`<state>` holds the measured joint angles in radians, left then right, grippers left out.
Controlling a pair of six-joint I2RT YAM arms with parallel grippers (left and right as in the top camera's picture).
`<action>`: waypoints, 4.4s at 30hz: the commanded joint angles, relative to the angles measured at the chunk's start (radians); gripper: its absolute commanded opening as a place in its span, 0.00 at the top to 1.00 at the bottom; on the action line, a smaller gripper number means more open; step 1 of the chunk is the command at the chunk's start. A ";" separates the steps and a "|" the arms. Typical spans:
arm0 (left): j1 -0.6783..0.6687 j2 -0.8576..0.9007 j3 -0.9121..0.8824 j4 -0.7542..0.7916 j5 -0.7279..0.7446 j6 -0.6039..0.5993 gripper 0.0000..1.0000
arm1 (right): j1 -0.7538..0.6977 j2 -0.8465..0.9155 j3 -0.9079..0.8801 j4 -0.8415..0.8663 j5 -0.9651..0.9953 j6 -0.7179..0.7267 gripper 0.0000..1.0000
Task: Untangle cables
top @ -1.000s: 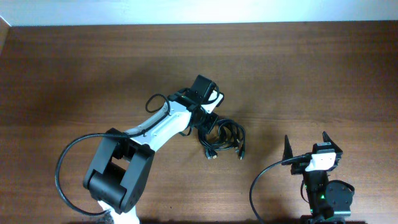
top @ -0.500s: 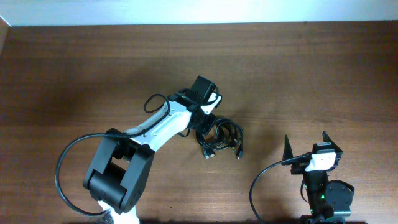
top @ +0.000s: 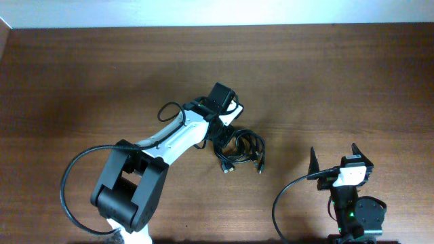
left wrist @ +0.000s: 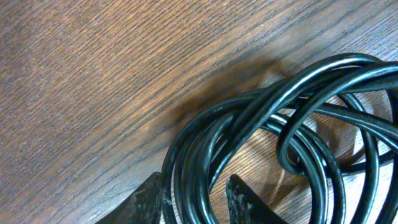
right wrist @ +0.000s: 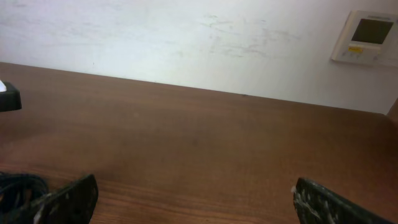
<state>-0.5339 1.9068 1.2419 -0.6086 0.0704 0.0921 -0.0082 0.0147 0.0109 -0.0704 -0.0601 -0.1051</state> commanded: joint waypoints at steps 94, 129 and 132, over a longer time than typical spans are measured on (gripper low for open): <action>0.017 -0.058 0.066 0.001 0.659 0.254 1.00 | 0.067 1.039 0.711 -0.663 -0.602 0.093 0.56; 0.017 -0.128 0.066 -0.024 0.536 0.254 0.43 | 0.067 1.098 0.711 -0.584 -0.643 0.173 0.96; -0.001 -0.190 0.066 -0.079 0.548 0.254 0.53 | 0.067 1.098 0.711 -0.581 -0.644 0.173 0.96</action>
<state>-0.5209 1.7638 1.2930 -0.6643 0.6086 0.3416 0.0544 1.1286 0.7071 -0.6594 -0.6930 0.0612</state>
